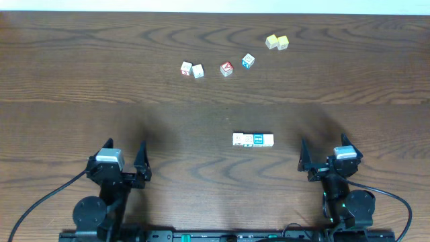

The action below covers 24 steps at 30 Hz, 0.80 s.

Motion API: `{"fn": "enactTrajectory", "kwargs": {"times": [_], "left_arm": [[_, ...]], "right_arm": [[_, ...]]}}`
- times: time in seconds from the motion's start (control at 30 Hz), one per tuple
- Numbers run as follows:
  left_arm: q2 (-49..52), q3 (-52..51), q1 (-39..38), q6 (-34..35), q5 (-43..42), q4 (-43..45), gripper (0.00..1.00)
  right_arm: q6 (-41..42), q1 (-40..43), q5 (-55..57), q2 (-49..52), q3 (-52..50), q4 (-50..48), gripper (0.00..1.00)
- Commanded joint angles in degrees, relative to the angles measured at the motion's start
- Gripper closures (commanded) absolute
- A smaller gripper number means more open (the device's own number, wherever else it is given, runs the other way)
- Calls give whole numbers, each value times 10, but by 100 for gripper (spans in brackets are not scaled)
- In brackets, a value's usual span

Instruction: Lift 4 blocks

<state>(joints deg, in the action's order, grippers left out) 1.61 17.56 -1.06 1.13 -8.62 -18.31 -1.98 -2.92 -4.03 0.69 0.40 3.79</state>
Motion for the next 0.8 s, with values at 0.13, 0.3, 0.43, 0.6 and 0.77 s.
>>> {"fn": "enactTrajectory", "kwargs": {"times": [0.13,0.3,0.43,0.6,0.77], "left_arm": [[-15,-106,12,-13,1,147,23],[-15,-163,12,-13,1,239,23],[-16,-174,12,-13,4,249,23],[-16,-174,12,-15,23,216,23],[-15,-173,13,-15,42,145,23]], "right_arm": [[-2,-5,4,-3,-1,2,1],[-2,-5,3,-3,-1,2,1],[-2,-5,4,-3,-1,2,1],[-2,-5,3,-3,-1,2,1],[-2,-5,4,-3,-1,2,1]]}}
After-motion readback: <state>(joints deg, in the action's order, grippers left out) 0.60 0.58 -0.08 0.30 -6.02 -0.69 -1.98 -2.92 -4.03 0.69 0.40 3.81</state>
